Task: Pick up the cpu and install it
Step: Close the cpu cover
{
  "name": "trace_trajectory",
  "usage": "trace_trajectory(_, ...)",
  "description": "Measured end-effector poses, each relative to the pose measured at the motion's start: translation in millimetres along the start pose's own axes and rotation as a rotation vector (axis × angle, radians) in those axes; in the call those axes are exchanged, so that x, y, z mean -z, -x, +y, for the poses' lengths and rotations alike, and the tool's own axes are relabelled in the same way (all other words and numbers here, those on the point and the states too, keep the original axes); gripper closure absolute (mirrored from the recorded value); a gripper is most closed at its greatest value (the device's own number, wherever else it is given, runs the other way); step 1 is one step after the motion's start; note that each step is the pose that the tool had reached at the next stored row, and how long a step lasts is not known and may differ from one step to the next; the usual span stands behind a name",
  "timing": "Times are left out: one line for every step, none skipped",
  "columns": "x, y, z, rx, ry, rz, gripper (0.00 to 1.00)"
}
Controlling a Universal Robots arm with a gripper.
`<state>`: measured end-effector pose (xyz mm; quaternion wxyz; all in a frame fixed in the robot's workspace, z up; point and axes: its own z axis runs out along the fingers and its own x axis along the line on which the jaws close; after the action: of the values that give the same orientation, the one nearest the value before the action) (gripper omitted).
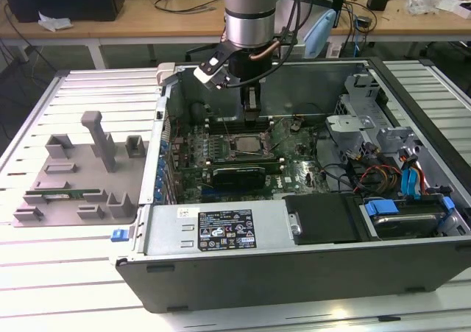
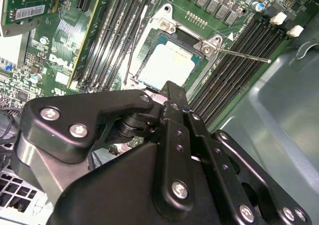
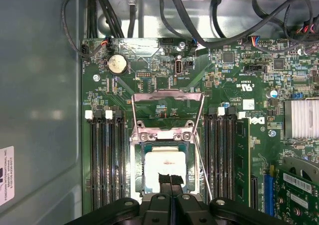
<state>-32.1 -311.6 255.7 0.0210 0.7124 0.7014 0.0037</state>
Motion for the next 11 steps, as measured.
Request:
trace_trajectory(0.1, 0.0, 0.0, 0.0, 0.0, -0.0001, 0.89)
trace_trajectory(0.1, 0.0, 0.0, 0.0, 0.0, 0.0, 0.89)
trace_trajectory(0.1, 0.0, 0.0, 0.0, 0.0, 0.0, 0.89)
trace_trajectory(0.1, 0.0, 0.0, 0.0, 0.0, 0.0, 0.89)
trace_trajectory(0.5, 0.1, 0.0, 0.0, -0.0002, -0.0003, 0.89)
trace_trajectory(1.7, 0.1, 0.1, 0.0, -0.0001, -0.0002, 0.89)
trace_trajectory(3.1, 0.1, 0.1, 0.0, -0.0001, -0.0002, 0.89)
trace_trajectory(4.1, 0.1, 0.1, 0.0, 0.0, -0.0001, 0.89)
trace_trajectory(5.3, 0.1, 0.2, 0.0, 0.0, -0.0001, 0.89)
trace_trajectory(6.5, 0.1, 0.2, 0.0, 0.0, 0.0, 0.89)
trace_trajectory(7.3, 0.1, 0.3, 0.0, 0.0, 0.0, 0.89)
